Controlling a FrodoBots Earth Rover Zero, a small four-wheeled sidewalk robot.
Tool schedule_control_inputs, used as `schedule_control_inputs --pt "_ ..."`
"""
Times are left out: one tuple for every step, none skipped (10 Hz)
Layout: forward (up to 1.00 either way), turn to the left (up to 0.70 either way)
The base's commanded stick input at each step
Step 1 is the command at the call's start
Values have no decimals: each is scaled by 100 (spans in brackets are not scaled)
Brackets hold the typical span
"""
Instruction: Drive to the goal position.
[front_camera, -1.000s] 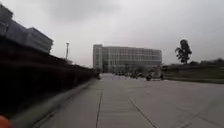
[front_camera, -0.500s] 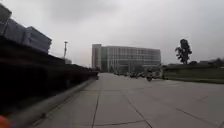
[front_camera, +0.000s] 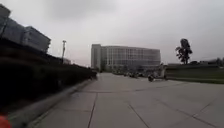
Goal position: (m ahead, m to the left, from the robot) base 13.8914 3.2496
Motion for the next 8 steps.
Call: schedule_control_inputs --pt "70 0" --pt "70 0" --pt "70 0" --pt "70 0" --pt "70 0" --pt "70 0" --pt "70 0" --pt "70 0"
